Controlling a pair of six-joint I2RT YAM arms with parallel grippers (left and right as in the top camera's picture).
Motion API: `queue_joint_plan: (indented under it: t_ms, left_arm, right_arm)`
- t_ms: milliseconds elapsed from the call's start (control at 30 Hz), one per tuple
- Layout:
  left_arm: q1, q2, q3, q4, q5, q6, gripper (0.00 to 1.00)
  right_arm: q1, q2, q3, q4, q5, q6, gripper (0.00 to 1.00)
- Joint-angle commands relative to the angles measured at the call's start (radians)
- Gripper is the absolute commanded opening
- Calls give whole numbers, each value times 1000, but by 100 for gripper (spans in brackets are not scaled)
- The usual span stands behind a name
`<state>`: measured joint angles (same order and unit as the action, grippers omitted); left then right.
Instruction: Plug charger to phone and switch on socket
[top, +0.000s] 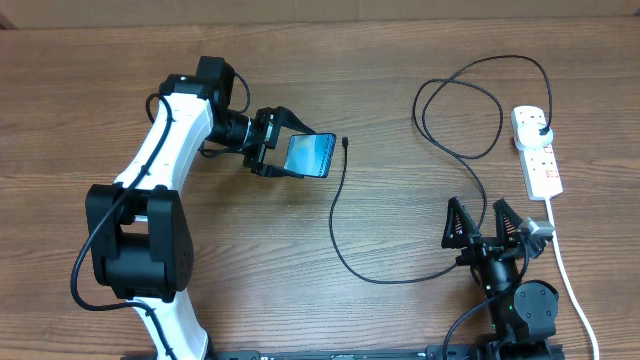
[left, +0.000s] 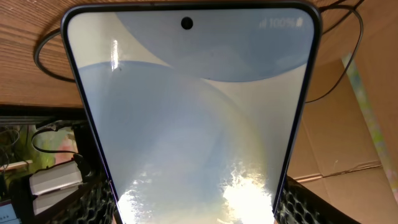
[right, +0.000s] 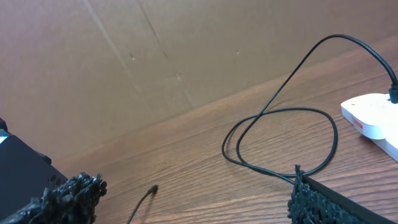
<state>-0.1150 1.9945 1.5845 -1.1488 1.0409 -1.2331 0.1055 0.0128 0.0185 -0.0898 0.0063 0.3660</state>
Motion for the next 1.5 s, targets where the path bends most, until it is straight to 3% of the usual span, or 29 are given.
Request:
queue_joint_plan:
  t_ms: [0, 1467]
  left_arm:
    - [5, -3, 27, -3, 59, -19, 37]
    - [4, -3, 27, -3, 22, -19, 38]
  right_arm:
    - [5, -10, -11, 7, 0, -3, 100]
    - [5, -10, -11, 7, 0, -3, 100]
